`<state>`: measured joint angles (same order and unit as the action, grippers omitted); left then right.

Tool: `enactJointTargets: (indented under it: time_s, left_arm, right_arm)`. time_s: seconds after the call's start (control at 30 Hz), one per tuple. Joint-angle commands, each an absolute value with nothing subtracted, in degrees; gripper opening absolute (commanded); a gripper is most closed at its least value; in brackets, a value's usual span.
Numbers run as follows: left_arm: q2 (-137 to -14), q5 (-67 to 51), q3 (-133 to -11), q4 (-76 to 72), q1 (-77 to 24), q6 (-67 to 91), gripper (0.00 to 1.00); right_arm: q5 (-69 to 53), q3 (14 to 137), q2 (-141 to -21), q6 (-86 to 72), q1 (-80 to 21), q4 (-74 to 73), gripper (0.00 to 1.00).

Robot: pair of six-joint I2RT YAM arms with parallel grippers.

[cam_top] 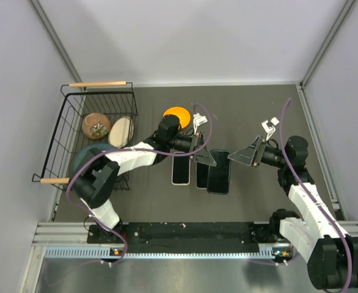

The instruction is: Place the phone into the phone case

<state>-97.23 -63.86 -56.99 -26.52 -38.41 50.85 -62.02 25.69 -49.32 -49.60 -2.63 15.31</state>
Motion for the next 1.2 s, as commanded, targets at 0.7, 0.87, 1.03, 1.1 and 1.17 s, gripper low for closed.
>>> enactJointTargets:
  time_s: [0.7,0.87,1.03,1.1,1.17]
  left_arm:
    - [-98.3,-55.6,-69.2,4.2,-39.2,34.4,0.0]
    - [-98.0,-55.0,-69.3,5.0,-39.2,33.2,0.0]
    - [-95.6,-56.8,-67.0,-1.3,-39.0,36.7,0.0]
    - [-94.8,-56.4,-66.4,-2.5,-39.0,37.0,0.0]
    - [-93.2,-56.4,-65.3,-3.9,-38.9,37.4,0.0]
  right_arm:
    - [-48.0,39.5,-51.4,-28.3,-12.5,-3.9,0.0]
    - [-47.2,39.2,-51.7,-28.6,-12.7,-4.0,0.01]
    - [-50.9,37.1,-51.9,-31.3,-12.7,-1.3,0.4]
    - [-52.5,34.6,-51.4,-33.4,-12.7,2.1,0.48]
    - [-53.4,31.7,-51.2,-35.7,-12.7,4.6,0.58]
